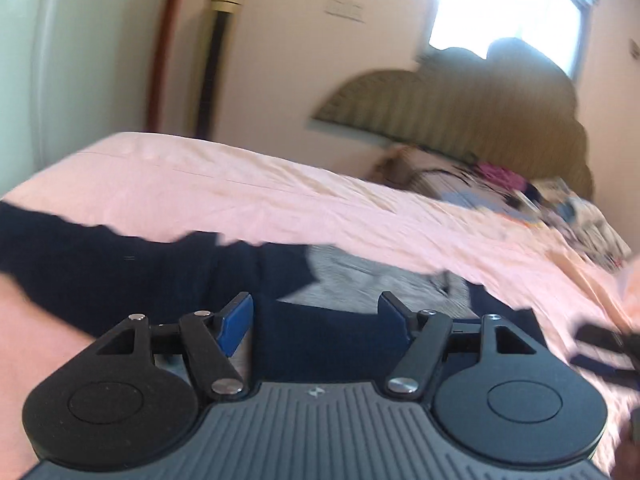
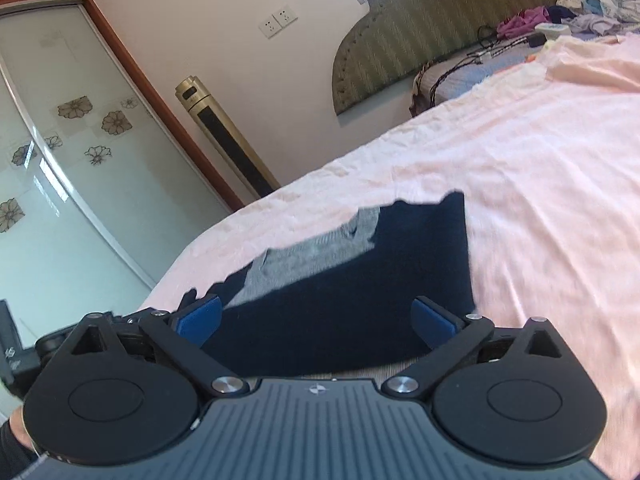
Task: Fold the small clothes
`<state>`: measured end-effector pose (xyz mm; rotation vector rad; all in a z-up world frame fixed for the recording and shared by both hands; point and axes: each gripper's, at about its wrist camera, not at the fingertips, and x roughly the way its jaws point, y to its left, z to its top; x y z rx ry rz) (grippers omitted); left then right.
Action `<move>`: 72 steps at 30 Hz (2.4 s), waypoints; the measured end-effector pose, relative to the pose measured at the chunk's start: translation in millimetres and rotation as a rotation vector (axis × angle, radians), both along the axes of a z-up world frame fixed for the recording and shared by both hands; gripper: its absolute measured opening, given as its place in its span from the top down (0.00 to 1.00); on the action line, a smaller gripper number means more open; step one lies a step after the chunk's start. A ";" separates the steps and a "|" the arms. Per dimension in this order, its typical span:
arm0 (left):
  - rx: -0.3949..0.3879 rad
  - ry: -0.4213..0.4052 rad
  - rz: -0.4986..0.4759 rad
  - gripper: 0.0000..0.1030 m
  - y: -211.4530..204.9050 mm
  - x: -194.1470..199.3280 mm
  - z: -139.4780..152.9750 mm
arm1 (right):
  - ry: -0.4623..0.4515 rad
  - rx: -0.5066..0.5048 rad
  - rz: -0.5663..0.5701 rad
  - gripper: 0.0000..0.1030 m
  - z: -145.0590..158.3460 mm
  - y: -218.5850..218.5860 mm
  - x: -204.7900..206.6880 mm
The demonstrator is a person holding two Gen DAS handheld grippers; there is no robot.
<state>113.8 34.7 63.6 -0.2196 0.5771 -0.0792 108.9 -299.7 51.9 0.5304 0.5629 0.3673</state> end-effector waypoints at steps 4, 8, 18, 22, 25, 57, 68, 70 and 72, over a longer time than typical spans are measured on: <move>0.028 0.211 0.000 0.34 -16.6 43.5 -43.6 | 0.053 -0.090 -0.009 0.04 -5.5 23.3 63.1; 0.069 0.135 -0.038 0.33 -8.0 34.5 -54.0 | 0.098 -0.321 -0.007 0.04 -40.2 38.8 91.0; -0.413 -0.024 0.655 0.27 227.4 -30.0 -36.1 | 0.046 -0.466 0.033 0.00 -50.9 52.2 82.2; -0.733 -0.011 0.808 0.27 311.9 -39.5 -64.2 | 0.046 -0.481 0.031 0.00 -50.3 54.3 81.8; -0.742 -0.016 0.793 0.28 325.2 -26.7 -67.1 | 0.045 -0.482 0.030 0.00 -50.8 54.5 82.0; -0.111 0.015 -0.169 0.19 -17.1 -65.8 -31.4 | 0.033 -0.264 0.003 0.00 -48.6 26.8 78.9; -0.119 0.022 -0.040 0.17 11.3 -77.1 -52.5 | 0.473 0.184 0.230 0.12 -37.0 45.5 91.8; -0.128 0.021 -0.038 0.17 12.8 -78.2 -53.9 | 0.458 0.145 0.232 0.18 -34.1 55.8 92.3; -0.139 0.020 -0.036 0.17 14.5 -77.6 -54.6 | 0.468 0.129 0.241 0.30 -31.7 66.1 93.6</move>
